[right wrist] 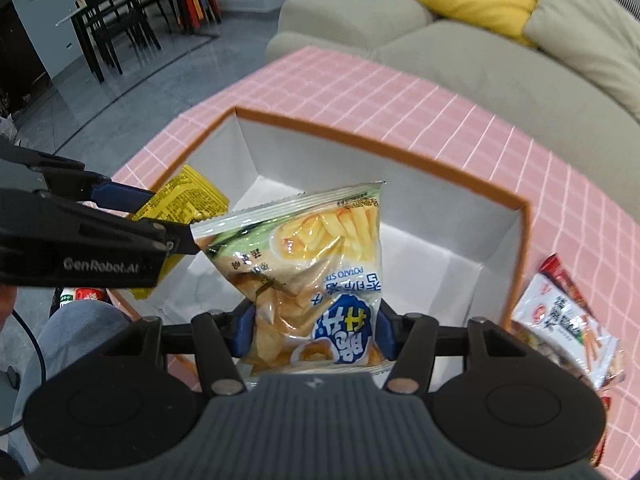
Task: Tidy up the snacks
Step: 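Carry both packets over the box and open both tools to drop them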
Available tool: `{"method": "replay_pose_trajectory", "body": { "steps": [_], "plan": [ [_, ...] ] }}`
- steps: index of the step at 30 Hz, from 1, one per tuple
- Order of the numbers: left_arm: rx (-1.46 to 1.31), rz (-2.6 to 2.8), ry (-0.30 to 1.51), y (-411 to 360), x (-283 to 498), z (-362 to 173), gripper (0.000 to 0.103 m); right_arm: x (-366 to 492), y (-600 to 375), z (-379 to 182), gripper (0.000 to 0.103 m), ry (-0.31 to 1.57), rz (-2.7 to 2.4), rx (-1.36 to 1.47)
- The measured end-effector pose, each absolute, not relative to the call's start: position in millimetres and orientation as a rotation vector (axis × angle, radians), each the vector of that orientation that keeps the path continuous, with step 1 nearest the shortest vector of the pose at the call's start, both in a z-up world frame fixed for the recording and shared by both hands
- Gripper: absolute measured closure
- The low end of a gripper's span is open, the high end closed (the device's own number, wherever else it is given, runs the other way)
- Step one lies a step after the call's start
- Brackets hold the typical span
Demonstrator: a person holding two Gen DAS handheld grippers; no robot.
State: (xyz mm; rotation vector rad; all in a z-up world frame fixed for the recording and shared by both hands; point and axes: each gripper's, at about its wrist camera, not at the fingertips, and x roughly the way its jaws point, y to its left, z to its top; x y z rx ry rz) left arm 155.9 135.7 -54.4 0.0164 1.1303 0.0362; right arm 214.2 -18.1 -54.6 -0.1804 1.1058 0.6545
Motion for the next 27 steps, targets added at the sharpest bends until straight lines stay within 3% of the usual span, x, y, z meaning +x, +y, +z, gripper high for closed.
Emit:
{"method": "replay_pose_trajectory", "body": {
  "steps": [15,20,27],
  "plan": [
    [0.106,0.049,1.279,137,171,-94,0.043,230,3,-103,0.045,1.305,0.651,-0.191],
    [0.103,0.063,1.289,139,170,-96,0.039,233,4,-110,0.043,1.319,0.642,-0.197],
    [0.11,0.075,1.284,138,166,-89,0.034,234,4,-100,0.028,1.289,0.642,-0.199]
  ]
}}
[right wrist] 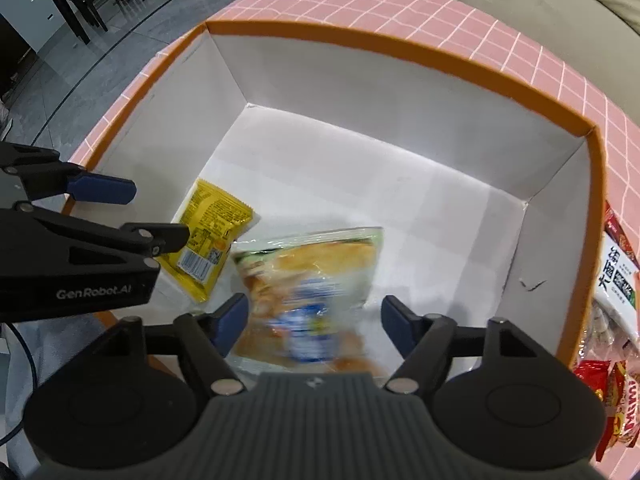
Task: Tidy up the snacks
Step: 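Carry both packets over the box and open both tools to drop them, then withdraw both tools from the box back toward the snack pile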
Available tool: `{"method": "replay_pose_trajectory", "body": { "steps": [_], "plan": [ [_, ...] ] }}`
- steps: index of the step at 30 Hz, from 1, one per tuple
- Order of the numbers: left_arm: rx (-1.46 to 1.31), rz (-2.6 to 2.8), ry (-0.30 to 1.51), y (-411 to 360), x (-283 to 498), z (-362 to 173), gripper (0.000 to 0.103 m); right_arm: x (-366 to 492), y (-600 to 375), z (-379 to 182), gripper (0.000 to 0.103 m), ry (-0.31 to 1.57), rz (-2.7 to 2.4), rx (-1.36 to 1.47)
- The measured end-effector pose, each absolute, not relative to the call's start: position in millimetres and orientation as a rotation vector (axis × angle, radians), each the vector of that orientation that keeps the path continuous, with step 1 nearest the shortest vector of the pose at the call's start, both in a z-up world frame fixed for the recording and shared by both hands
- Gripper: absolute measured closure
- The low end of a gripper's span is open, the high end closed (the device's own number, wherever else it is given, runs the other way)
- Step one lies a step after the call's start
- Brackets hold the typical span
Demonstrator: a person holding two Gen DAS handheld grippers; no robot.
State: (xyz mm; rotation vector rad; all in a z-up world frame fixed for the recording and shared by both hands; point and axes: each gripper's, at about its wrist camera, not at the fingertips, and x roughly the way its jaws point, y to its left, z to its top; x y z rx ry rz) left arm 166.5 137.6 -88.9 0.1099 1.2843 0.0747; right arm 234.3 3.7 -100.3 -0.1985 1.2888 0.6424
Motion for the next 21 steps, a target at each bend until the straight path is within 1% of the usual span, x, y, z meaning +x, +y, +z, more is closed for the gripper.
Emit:
{"method": "replay_pose_trajectory", "body": {
  "steps": [5,8,15,21],
  "plan": [
    [0.101,0.084,1.243,136,159,-73,0.033,228,-2,-81,0.026,1.232,0.652,-0.206],
    [0.088,0.095,1.203,134,154,-61,0.033,218,-9,-62,0.021,1.185,0.655,-0.199],
    [0.03,0.113,1.068,118,138,-22,0.033,202,-36,-23,0.019,1.08,0.643,-0.158],
    [0.021,0.105,0.945,95,115,11,0.033,175,-67,12,0.018,0.919,0.585,-0.141]
  ]
}}
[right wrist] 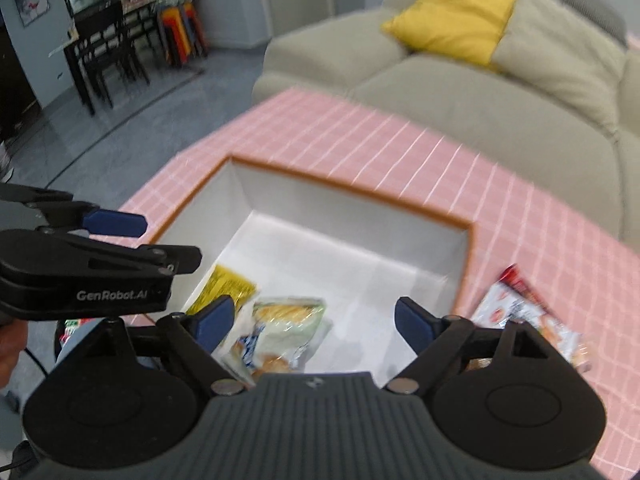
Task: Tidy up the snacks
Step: 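Withdraw both tools from the box back toward the snack pile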
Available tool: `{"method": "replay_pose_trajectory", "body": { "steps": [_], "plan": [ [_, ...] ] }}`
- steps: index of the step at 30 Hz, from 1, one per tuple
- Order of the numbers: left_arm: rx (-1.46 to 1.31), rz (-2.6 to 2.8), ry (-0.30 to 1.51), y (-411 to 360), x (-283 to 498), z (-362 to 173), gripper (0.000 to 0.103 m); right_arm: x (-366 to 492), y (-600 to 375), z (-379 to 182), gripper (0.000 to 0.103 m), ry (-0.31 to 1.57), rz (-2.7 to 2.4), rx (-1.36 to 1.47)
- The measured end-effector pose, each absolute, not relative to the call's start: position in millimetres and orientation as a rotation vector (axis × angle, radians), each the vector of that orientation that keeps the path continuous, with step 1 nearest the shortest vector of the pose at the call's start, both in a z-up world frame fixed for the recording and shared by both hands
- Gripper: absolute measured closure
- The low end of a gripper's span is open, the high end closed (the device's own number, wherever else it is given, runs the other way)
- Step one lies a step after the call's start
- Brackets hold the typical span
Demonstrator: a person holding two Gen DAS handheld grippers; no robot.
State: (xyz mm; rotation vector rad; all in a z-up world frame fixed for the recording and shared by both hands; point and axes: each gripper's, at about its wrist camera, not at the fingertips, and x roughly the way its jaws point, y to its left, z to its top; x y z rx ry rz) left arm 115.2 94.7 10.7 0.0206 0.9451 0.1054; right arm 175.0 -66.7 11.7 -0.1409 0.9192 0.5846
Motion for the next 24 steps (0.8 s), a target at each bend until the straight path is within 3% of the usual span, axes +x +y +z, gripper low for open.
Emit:
{"method": "replay_pose_trajectory", "body": {
  "steps": [14,22,24],
  "plan": [
    [-0.095,0.089,0.751,39,60,23,0.028,100,-146,39,0.014,0.684,0.362,-0.106],
    [-0.14,-0.027,0.791,12,50,-4,0.028,71,-188,13,0.014,0.654,0.254,-0.05],
    [-0.159,-0.055,0.799,5,50,-12,0.028,66,-197,0,0.019,0.667,0.219,-0.066]
  ]
}}
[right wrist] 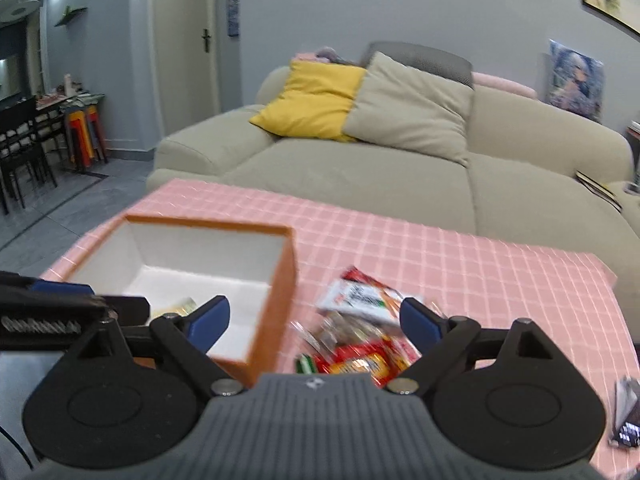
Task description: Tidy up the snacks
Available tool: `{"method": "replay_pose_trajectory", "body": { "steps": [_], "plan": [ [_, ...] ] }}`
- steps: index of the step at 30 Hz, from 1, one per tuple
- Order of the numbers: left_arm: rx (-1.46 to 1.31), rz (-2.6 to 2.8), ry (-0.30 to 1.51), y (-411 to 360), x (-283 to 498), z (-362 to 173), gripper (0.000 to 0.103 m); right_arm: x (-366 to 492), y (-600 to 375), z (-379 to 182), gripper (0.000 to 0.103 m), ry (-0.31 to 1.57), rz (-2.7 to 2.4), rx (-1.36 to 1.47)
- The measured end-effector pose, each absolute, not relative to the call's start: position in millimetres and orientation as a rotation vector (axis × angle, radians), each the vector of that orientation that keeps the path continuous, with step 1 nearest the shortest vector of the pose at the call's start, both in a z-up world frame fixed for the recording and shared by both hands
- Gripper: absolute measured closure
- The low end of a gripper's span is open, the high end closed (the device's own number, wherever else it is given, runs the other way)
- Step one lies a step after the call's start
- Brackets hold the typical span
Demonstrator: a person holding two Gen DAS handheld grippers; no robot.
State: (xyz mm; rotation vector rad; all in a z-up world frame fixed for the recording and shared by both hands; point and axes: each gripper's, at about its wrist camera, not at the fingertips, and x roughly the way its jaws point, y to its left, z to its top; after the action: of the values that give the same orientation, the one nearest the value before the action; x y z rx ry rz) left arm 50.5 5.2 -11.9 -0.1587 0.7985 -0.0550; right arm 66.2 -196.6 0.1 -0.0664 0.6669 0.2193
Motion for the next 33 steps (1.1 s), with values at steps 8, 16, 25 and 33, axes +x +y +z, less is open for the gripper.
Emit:
{"method": "replay_pose_trajectory", "body": {
  "steps": [8,16,25,33],
  "plan": [
    [-0.158,-0.151,0.853,-29,60,-44,0.028,56,-239,-52,0.022,0.755,0.152,-0.053],
    [-0.257,-0.121,0.887,-59,72,-69,0.034,71,-259,-84,0.031,0.779,0.165,-0.141],
    [-0.301,-0.107,0.915,-93,86,-94,0.036,102,-279,-107,0.037,0.797,0.209,-0.212],
    [-0.313,-0.051,0.94,-107,103,-104,0.036,149,-291,-125,0.037,0.815,0.316,-0.186]
  ]
}}
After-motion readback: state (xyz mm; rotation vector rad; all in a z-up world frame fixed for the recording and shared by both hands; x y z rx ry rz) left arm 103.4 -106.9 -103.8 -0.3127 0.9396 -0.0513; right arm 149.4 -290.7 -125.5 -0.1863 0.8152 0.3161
